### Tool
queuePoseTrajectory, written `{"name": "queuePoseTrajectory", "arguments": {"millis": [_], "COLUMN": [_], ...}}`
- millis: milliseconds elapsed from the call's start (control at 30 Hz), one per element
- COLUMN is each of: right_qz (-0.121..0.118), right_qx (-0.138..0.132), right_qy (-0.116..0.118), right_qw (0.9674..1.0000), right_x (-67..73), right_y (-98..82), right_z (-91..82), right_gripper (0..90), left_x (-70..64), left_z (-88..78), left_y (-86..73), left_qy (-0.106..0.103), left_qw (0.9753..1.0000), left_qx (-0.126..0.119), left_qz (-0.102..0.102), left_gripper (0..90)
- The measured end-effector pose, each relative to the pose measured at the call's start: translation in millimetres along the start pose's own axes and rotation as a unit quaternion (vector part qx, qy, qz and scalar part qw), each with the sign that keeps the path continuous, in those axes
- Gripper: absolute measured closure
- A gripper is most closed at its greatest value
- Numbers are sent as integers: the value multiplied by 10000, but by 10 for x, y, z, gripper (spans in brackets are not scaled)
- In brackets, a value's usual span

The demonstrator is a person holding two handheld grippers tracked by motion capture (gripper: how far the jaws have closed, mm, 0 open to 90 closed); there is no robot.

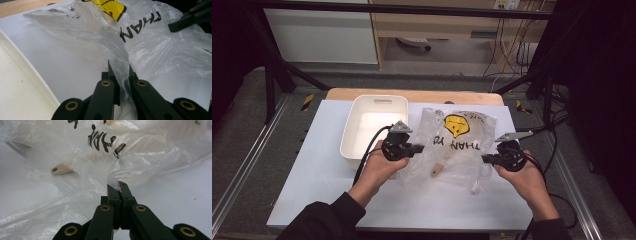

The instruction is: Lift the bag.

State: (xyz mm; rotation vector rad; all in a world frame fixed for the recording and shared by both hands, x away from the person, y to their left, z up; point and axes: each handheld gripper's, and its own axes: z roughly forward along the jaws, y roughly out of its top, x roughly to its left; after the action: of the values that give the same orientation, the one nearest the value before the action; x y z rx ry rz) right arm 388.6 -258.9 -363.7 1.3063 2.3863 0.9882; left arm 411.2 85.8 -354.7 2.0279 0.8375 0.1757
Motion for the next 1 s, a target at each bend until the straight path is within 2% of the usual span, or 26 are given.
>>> {"name": "queuePoseTrajectory", "arguments": {"millis": [133, 233, 267, 400, 500, 600, 667, 767, 833, 900, 1000], "right_qz": [130, 120, 154, 207, 273, 252, 292, 275, 373, 409, 360], "right_qx": [27, 15, -38, -235, -335, -509, -624, -884, -1022, -1169, -1318], "right_qy": [49, 47, 73, 41, -76, -277, -413, -532, -489, -479, -500], "right_qw": [9999, 9999, 9998, 9995, 9990, 9980, 9968, 9943, 9929, 9911, 9894], "right_x": [11, 17, 20, 24, 31, 42, 34, 15, 7, -4, -16], "right_y": [-169, -257, -271, -270, -244, -237, -238, -246, -250, -259, -280], "right_z": [78, 114, 109, 76, 55, 31, -1, -69, -128, -184, -247], "right_gripper": [900, 900, 873, 621, 398, 234, 168, 88, 76, 62, 57], "left_x": [-50, -84, -89, -100, -58, 2, 47, 122, 175, 234, 321], "left_z": [-13, -42, -61, -160, -229, -336, -405, -541, -646, -759, -933], "left_y": [-87, -102, -97, -77, -64, -58, -57, -72, -104, -161, -276], "left_qy": [20, 234, 321, 676, 662, 668, 591, 671, 788, 908, 1121], "left_qw": [10000, 9995, 9992, 9963, 9959, 9939, 9933, 9909, 9893, 9866, 9824], "left_qx": [-95, -161, -213, -480, -621, -879, -979, -1150, -1220, -1343, -1477], "left_qz": [-9, 114, 146, 241, 32, -38, -155, -205, -164, -200, -236], "left_gripper": [871, 728, 671, 383, 211, 162, 132, 117, 115, 115, 114]}}
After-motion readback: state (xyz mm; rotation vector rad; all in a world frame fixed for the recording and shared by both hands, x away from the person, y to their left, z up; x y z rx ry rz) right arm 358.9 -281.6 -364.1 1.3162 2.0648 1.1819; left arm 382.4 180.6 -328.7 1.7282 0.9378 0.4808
